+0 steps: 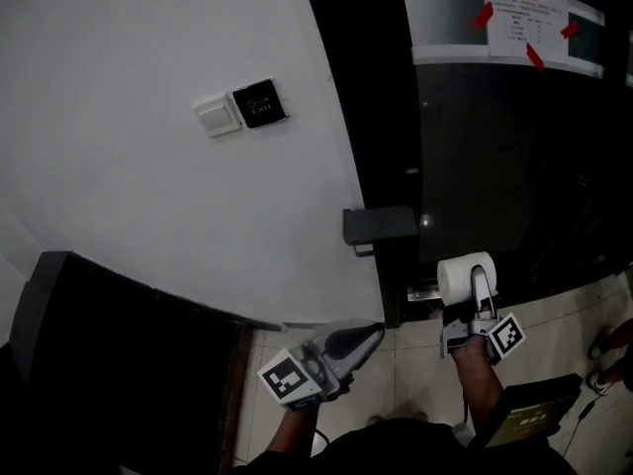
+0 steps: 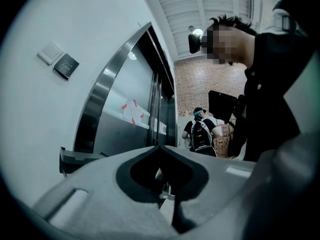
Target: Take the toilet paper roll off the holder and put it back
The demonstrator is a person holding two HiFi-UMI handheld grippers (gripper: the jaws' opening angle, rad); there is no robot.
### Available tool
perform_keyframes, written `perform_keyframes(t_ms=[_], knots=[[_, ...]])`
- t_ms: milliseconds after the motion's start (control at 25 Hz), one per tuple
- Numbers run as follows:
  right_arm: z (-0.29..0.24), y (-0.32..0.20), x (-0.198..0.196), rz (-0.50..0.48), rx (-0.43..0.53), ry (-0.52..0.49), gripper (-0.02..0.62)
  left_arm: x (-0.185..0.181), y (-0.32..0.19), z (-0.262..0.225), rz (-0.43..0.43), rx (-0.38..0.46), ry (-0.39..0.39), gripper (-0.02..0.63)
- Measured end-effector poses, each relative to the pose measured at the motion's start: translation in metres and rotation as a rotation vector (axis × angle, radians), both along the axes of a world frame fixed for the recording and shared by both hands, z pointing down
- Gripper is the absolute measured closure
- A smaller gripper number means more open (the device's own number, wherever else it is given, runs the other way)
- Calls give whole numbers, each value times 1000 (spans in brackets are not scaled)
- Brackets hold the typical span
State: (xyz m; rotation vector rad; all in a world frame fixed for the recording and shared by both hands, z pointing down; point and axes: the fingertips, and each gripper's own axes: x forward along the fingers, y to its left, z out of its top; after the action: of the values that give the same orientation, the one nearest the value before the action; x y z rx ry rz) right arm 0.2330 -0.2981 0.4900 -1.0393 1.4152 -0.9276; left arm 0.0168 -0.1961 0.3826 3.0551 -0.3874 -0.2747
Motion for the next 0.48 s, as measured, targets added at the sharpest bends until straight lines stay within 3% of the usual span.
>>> perform_keyframes(t_ms=[200,480], knots=[[41,-56,17,28,-102,-30,155,-11,-8,8,-37,-27,-15,604],[61,-103,22,42,-157,-32,155,-31,-11,18,-86,-62,-20,604]])
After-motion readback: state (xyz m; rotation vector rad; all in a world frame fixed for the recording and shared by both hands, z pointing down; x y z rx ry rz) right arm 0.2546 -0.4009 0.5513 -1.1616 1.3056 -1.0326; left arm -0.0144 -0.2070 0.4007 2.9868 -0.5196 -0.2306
